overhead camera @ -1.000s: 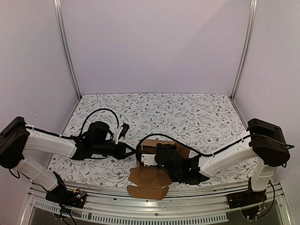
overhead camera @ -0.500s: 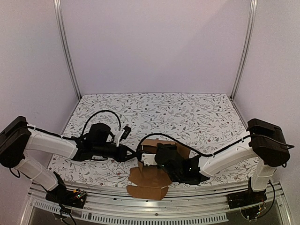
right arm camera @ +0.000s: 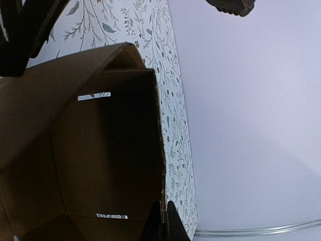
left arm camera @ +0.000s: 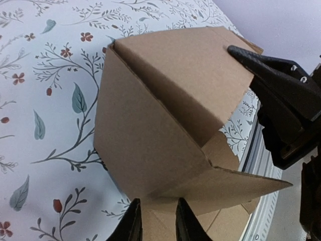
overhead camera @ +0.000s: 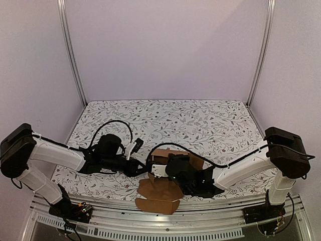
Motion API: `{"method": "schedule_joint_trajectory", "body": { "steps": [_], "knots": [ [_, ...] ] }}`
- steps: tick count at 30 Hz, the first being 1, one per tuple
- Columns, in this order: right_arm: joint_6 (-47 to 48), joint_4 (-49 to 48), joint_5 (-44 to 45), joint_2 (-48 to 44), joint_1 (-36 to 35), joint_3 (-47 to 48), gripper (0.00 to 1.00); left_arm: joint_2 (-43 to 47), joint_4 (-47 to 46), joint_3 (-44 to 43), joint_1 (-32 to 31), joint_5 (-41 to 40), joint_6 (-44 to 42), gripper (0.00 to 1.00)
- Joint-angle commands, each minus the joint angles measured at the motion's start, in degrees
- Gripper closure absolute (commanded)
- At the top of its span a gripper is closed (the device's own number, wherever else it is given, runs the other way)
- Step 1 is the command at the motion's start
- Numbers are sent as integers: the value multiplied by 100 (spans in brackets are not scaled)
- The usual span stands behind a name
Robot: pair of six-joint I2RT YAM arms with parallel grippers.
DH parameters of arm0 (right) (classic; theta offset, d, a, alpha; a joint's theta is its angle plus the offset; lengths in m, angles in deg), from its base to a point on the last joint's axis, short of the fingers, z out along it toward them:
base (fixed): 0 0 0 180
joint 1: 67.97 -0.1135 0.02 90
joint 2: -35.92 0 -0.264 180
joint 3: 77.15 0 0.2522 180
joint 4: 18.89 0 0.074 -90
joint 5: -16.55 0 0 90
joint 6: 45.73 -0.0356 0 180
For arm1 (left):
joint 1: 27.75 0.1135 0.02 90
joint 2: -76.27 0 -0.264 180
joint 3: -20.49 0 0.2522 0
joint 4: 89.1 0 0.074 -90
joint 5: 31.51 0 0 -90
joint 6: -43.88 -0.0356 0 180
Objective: Fold the paper box
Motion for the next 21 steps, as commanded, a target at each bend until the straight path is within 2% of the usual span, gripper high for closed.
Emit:
{"method": "schedule_joint_trajectory", "body": {
  "steps": [1,8,21],
  "knots": [
    [-181,236,-7,-32,-63,-25,100,-90,45,-184,-130,-169,-119,75],
    [-414,532,-122,-153,-72,-3,100,-172,8,-339,-261,-473,-177,69],
    [-611,1068,104,-260,-188,200,100,-385,140,-541,-652,-1120,-301,66]
  ]
}}
